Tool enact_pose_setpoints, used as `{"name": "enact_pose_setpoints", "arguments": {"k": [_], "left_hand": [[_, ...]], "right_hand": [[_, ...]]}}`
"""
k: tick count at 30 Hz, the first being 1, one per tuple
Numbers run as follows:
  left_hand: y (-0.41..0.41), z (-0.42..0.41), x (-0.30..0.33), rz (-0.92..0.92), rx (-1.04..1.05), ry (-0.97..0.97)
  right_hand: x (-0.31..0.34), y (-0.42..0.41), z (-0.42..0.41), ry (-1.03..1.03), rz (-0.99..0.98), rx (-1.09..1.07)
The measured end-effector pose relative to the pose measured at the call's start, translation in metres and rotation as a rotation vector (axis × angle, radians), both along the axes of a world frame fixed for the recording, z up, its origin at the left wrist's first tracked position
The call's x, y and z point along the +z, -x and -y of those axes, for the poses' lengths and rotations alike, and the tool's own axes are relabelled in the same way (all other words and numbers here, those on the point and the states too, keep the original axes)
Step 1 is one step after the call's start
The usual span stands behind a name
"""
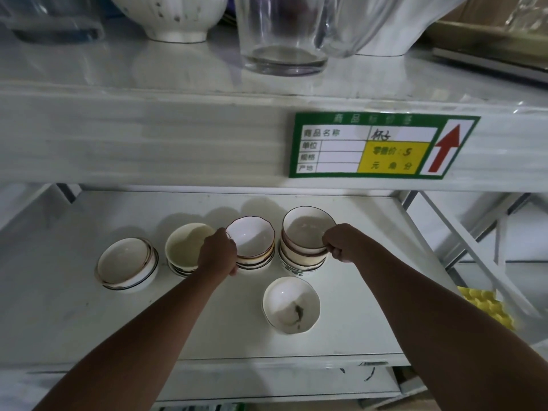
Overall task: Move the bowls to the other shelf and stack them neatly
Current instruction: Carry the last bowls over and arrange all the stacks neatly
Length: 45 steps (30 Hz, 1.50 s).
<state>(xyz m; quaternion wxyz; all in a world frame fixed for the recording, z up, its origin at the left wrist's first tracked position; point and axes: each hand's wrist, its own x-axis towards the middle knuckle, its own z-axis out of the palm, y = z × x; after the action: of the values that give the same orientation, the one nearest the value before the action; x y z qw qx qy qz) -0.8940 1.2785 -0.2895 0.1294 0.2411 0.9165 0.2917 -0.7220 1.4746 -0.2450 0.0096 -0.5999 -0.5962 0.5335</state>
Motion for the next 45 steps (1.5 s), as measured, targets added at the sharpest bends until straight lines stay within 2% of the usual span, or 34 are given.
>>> {"name": "enact_pose_setpoints", "arguments": {"k": [6,12,18,24,35,37,39,41,42,44,45], "left_hand": [[-0.004,0.002,0.006,0.023,0.000,-0.058],[-0.005,0.003,0.006,0.021,-0.007,-0.099],[-0.004,0.004,0.006,0.059,-0.023,-0.138],[0.000,0.005,0.000,0.109,-0.012,-0.159],[-0.007,0.010,0.001,0.151,-0.020,-0.235],[-0.007,0.014,0.001,0.090,-0.044,-0.228],[-0.008,0.025,-0.003,-0.062,-0.044,-0.224],[-0.014,0.039,-0.011,-0.190,-0.044,-0.269],[-0.019,0.045,-0.017,-0.198,-0.066,-0.305],[-0.035,0.054,-0.027,-0.092,-0.133,-0.324],[-0.044,0.055,-0.030,0.025,-0.163,-0.299]], "right_hand": [[0.006,0.001,0.002,-0.009,0.064,0.052],[0.018,0.000,0.003,0.109,0.126,0.110],[0.021,-0.005,0.006,0.155,0.095,0.111],[0.029,-0.006,0.011,0.051,0.106,0.095],[0.026,-0.013,0.014,-0.021,-0.042,0.075],[0.023,-0.018,0.014,-0.108,-0.072,0.042],[0.017,-0.029,0.016,-0.261,-0.082,0.000],[0.004,-0.043,0.022,-0.392,-0.063,-0.047],[-0.005,-0.051,0.027,-0.413,-0.058,-0.065],[-0.024,-0.063,0.040,-0.332,-0.065,-0.068],[-0.034,-0.068,0.047,-0.242,-0.072,-0.041]]}}
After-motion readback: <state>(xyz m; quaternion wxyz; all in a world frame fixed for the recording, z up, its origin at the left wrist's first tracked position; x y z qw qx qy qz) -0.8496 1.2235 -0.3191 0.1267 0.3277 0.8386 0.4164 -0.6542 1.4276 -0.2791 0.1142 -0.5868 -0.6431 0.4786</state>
